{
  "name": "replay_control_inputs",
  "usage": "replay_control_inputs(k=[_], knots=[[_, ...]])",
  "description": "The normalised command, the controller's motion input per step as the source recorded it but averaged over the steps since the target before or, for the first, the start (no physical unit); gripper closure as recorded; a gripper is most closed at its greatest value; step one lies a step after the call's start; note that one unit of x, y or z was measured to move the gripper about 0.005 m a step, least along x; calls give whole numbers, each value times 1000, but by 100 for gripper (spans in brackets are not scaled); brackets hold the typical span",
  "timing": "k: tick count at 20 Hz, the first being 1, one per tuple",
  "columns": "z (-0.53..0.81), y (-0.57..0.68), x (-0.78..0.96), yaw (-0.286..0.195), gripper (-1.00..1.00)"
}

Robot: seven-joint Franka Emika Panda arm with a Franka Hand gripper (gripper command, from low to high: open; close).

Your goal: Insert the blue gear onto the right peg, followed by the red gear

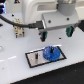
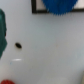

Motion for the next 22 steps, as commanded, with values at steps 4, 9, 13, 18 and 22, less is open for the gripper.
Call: replay_control_inputs(k=[4,9,13,18,22], knots=[[39,248,-738,0,-100],[-2,392,-610,0,-100],[-19,428,-566,0,-100],[-37,488,-501,0,-100],[-51,518,-403,0,-100]])
